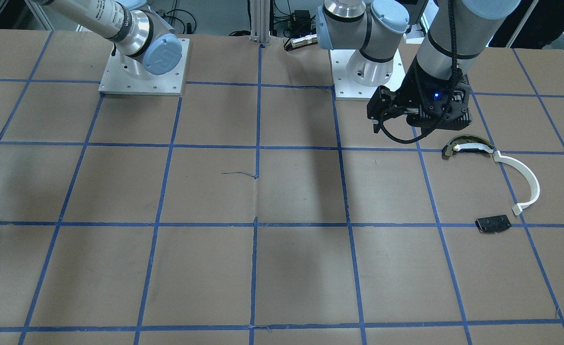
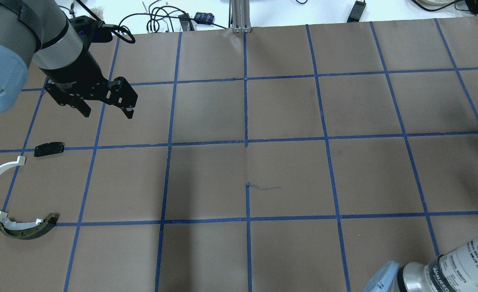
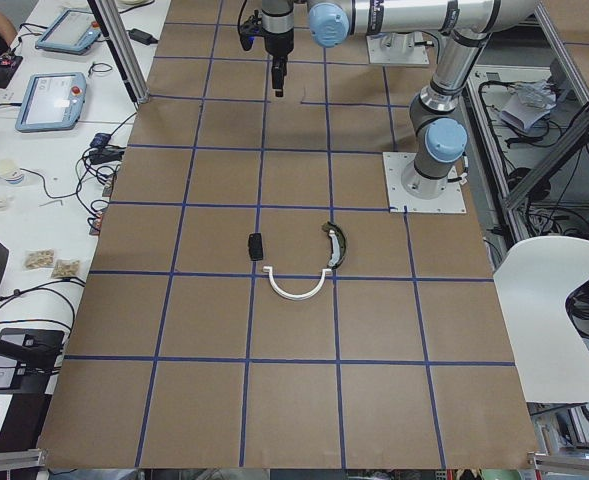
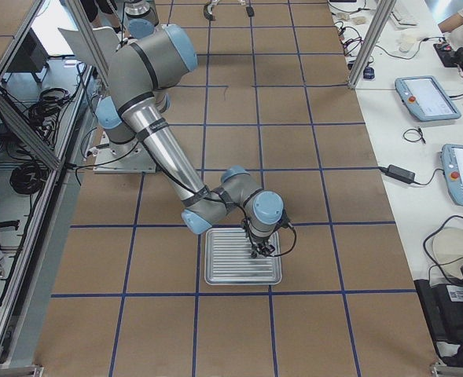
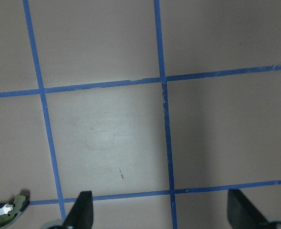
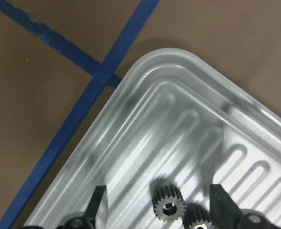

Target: Place bearing gear from tray to pile

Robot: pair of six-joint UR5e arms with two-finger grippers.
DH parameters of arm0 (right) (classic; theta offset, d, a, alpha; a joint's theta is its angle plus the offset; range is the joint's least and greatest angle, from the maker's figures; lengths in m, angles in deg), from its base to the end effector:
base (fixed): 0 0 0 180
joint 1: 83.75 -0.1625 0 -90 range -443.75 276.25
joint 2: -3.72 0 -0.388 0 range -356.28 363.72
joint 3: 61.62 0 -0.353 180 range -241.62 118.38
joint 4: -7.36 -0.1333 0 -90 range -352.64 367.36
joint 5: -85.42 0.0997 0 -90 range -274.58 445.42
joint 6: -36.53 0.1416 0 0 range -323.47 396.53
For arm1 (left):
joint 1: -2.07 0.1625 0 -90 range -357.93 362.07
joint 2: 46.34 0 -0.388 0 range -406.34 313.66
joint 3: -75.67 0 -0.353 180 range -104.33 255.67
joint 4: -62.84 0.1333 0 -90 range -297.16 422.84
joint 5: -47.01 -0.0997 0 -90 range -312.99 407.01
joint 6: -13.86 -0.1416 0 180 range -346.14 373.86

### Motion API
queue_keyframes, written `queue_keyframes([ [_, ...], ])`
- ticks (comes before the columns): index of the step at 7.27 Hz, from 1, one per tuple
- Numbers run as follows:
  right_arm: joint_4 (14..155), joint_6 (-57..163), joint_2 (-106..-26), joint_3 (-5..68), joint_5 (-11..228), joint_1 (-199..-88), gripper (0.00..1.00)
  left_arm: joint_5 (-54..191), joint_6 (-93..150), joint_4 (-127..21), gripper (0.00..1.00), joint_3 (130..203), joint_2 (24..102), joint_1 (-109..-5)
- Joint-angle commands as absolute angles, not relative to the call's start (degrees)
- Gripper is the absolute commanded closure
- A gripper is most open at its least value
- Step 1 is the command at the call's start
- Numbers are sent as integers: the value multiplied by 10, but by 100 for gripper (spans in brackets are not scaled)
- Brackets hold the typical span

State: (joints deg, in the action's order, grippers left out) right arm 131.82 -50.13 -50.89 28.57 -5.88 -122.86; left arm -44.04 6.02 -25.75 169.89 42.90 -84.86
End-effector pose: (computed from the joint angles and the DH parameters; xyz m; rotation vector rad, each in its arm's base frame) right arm -0.3903 -0.4849 0.1299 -0.9620 2.9798 0.0442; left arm -0.1069 -0.4481 0.3841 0.1306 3.1235 0.0584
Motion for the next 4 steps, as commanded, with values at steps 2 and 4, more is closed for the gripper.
queue_keyframes([
  [2, 1318, -500, -505, 283, -70, -1228, 34, -440, 60, -257, 0, 1700, 429, -849],
  [4, 1317, -501, -506, 283, -71, -1228, 48, -440, 60, -256, 0, 1700, 429, -849],
])
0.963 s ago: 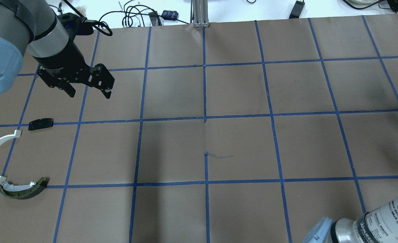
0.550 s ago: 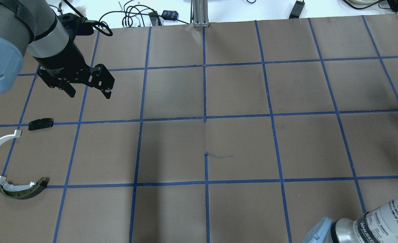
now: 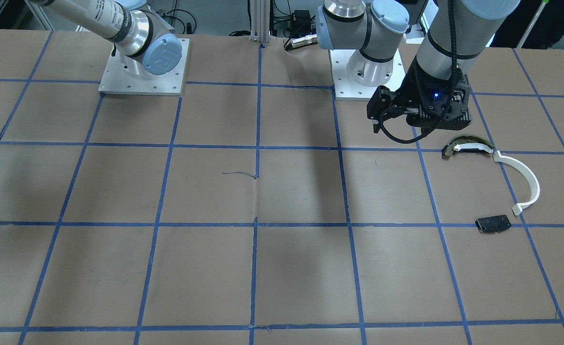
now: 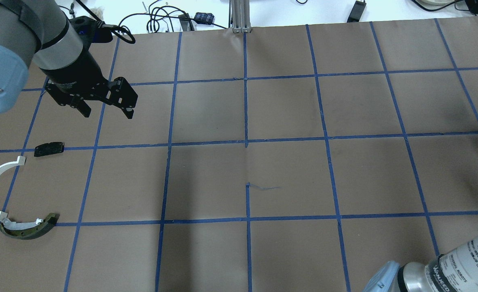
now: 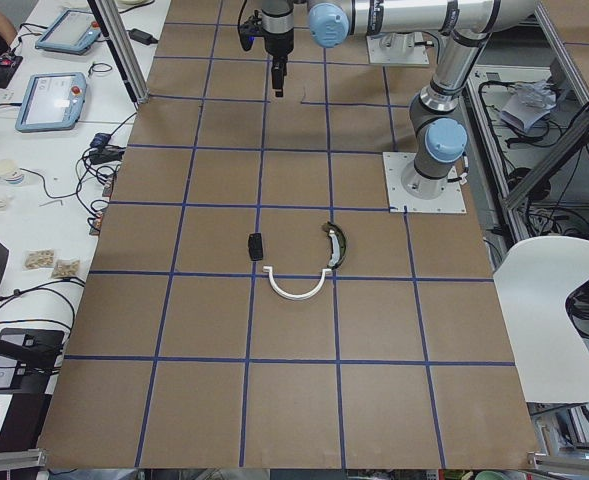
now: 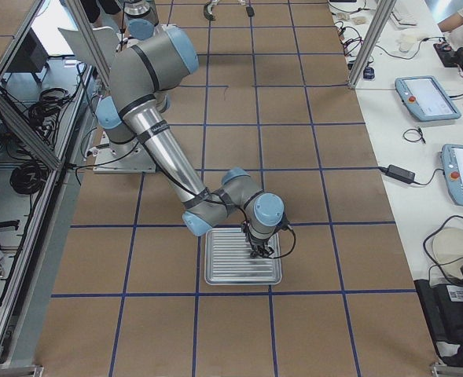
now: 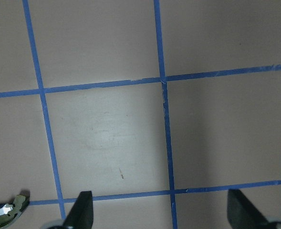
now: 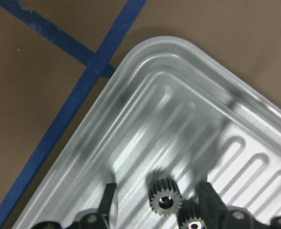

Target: Place bearing gear from tray to pile

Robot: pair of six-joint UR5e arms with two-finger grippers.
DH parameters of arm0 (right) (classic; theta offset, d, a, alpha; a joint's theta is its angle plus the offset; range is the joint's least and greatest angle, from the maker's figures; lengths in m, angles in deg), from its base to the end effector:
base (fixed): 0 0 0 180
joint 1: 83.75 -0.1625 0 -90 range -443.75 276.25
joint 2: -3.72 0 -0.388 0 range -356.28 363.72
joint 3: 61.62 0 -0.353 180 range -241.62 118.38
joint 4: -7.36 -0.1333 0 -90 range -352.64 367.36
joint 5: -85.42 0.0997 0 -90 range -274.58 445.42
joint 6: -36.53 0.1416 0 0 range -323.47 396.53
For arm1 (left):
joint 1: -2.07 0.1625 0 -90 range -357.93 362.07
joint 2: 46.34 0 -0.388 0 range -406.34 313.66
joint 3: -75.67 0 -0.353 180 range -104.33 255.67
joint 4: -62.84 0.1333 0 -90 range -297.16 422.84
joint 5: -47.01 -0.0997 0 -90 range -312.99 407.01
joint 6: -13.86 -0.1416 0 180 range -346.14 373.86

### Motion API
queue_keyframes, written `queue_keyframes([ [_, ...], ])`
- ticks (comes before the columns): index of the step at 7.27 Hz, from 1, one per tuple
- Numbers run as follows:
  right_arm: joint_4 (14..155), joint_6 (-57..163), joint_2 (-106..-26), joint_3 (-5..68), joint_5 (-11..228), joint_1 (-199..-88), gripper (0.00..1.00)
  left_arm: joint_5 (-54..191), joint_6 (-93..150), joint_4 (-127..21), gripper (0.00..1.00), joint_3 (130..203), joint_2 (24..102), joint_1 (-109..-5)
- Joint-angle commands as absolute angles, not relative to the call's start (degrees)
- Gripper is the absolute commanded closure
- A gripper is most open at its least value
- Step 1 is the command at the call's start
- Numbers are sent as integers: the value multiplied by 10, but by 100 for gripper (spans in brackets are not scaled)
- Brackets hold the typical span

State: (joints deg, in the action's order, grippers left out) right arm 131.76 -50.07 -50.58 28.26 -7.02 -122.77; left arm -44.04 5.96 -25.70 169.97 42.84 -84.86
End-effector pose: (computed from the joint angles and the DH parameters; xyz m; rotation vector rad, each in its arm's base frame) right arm -0.3940 -0.4831 0.1287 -0.9601 2.9864 0.0740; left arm -0.1069 -0.4478 0.3840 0.1322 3.1234 0.0576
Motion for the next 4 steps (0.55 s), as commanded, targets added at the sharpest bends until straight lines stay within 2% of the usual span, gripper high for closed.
queue_keyframes([
  [1, 1317, -500, -506, 283, -72, -1229, 58, -440, 60, -255, 0, 1700, 430, -849],
  [2, 1317, -500, -506, 282, -72, -1228, 68, -440, 60, -255, 0, 1700, 429, -849],
  [3, 1317, -500, -506, 282, -75, -1228, 86, -440, 60, -255, 0, 1702, 429, -849],
  [4, 1316, -499, -507, 282, -84, -1228, 100, -440, 60, -255, 0, 1702, 429, -849],
])
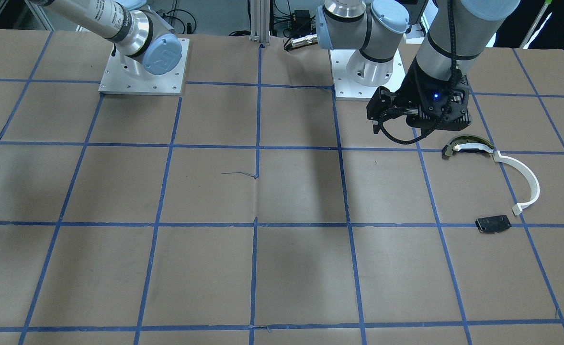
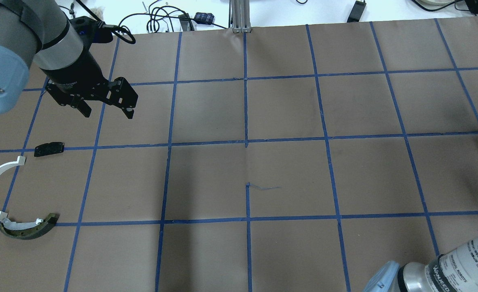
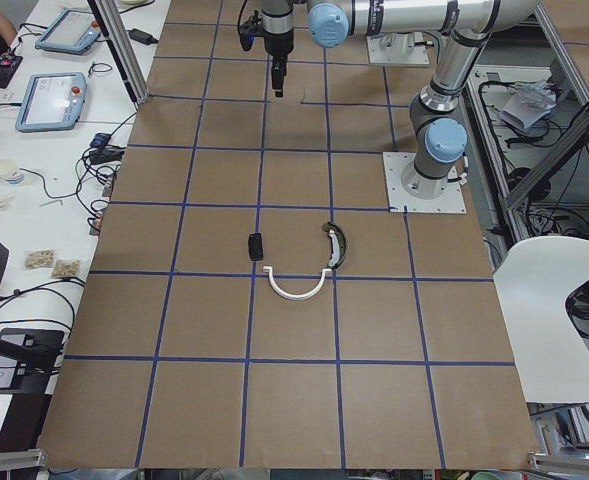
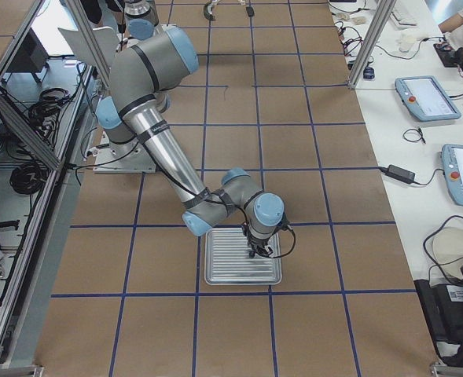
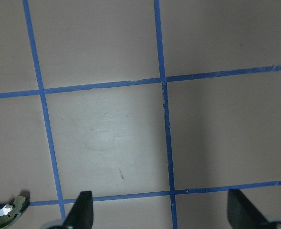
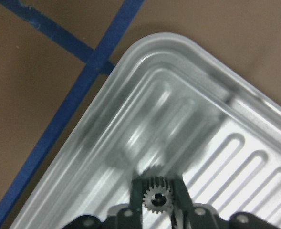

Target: Place bearing gear from tray to pile

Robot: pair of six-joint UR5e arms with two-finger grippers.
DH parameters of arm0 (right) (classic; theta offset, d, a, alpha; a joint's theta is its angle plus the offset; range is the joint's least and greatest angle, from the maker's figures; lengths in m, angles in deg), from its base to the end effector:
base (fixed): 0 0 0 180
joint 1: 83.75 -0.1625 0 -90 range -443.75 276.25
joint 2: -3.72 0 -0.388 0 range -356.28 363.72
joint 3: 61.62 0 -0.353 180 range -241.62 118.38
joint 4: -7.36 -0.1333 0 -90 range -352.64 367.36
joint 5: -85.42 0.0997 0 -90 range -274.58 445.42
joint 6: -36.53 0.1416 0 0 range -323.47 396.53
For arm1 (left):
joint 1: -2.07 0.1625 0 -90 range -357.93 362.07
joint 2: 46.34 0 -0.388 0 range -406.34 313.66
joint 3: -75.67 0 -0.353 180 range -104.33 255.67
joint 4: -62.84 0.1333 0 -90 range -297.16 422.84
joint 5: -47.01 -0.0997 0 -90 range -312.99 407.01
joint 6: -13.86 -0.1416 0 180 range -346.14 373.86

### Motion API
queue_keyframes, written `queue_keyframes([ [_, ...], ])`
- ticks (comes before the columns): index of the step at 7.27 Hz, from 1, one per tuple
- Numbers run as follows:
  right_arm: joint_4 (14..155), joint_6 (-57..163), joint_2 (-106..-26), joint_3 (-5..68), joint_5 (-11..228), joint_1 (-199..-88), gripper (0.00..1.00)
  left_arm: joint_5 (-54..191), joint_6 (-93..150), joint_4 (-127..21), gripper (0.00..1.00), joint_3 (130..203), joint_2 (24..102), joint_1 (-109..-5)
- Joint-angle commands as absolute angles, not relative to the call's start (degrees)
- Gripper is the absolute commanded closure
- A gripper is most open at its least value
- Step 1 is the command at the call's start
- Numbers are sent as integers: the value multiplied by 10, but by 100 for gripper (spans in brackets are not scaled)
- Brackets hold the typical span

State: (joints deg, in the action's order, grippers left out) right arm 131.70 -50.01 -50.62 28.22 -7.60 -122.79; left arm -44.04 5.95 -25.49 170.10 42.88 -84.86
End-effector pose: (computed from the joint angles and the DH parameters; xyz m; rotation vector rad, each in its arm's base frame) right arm -0.3948 -0.4822 0.1294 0.9602 -2.9897 -0.0887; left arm -0.1069 -0.4481 0.3831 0.1325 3.1233 0.0565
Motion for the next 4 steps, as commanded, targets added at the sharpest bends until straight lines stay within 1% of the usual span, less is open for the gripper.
queue_keyframes([
  [1, 1319, -484, -511, 278, -83, -1228, 100, -441, 60, -255, 0, 1702, 428, -849],
  [3, 1310, -404, -558, 244, -82, -1264, 100, -440, 60, -255, 0, 1702, 429, -849],
  [4, 1305, -308, -568, 243, -84, -1310, 100, -440, 60, -255, 0, 1702, 429, -849],
])
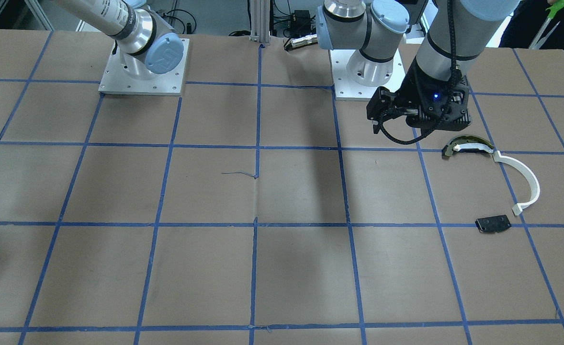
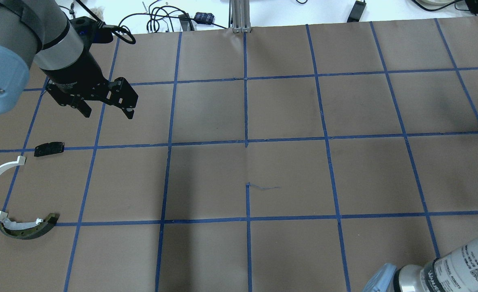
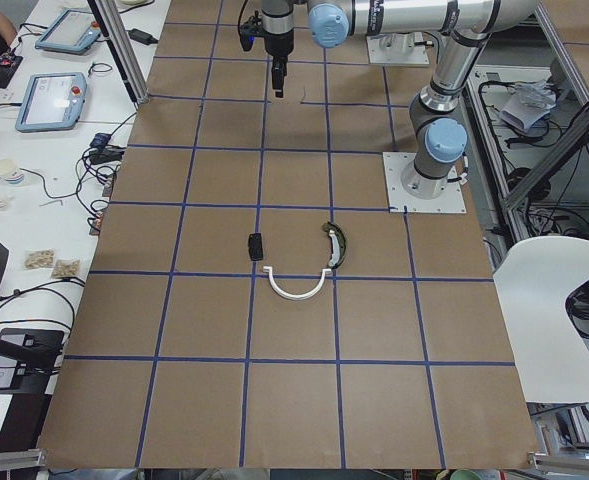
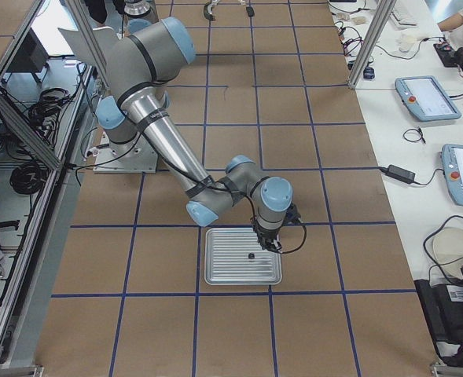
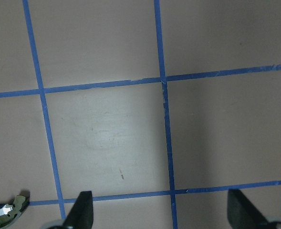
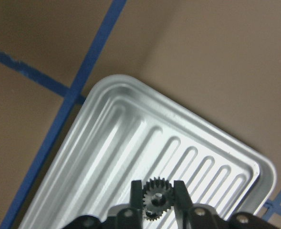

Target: Place bearing gear from tray to pile

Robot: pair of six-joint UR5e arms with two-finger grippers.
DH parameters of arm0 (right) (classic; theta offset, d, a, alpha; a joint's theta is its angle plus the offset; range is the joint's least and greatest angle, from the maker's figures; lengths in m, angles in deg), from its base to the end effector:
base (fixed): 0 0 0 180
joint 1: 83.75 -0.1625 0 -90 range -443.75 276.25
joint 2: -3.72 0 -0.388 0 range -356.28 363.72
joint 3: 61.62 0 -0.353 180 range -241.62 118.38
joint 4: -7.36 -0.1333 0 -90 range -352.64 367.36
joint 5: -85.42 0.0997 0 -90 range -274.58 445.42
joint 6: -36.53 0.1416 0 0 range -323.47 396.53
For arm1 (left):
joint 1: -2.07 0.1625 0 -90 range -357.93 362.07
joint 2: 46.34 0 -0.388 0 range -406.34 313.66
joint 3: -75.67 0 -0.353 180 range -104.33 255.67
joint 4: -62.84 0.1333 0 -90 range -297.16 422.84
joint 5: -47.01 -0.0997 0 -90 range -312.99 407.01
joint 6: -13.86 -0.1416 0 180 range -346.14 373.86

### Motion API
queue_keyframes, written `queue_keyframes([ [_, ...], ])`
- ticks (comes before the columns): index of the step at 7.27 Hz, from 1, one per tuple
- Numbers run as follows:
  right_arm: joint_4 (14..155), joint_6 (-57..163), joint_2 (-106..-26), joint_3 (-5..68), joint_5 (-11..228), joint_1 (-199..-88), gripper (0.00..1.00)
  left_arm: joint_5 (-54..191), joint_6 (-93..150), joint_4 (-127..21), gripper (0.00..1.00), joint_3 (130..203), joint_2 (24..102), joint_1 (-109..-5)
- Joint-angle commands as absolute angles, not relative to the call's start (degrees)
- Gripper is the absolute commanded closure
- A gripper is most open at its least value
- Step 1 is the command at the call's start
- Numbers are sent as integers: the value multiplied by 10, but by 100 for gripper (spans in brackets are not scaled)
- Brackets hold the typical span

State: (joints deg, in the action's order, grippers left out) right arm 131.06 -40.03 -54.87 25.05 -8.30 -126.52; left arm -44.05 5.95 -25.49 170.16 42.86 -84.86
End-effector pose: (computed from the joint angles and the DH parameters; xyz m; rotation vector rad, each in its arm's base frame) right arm -0.3758 -0.5167 0.1966 0.7610 -2.9272 -0.0167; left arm -0.1068 -0.4479 0.3827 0.1325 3.1232 0.0576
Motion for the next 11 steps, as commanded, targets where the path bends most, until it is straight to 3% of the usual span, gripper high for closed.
queue_keyframes([
  [1, 1293, -214, -581, 251, -87, -1380, 100, -440, 60, -255, 0, 1702, 429, -849],
  [5, 1224, 300, -621, 265, -77, -1729, 100, -440, 60, -253, 0, 1700, 430, -849],
  [7, 1230, 512, -602, 269, 2, -1890, 100, -440, 60, -253, 0, 1701, 430, -849],
  [9, 1287, 624, -574, 283, 52, -1987, 100, -440, 59, -254, 0, 1702, 427, -849],
  [11, 1316, 626, -565, 334, 53, -2000, 98, -440, 58, -254, 0, 1701, 429, -848],
])
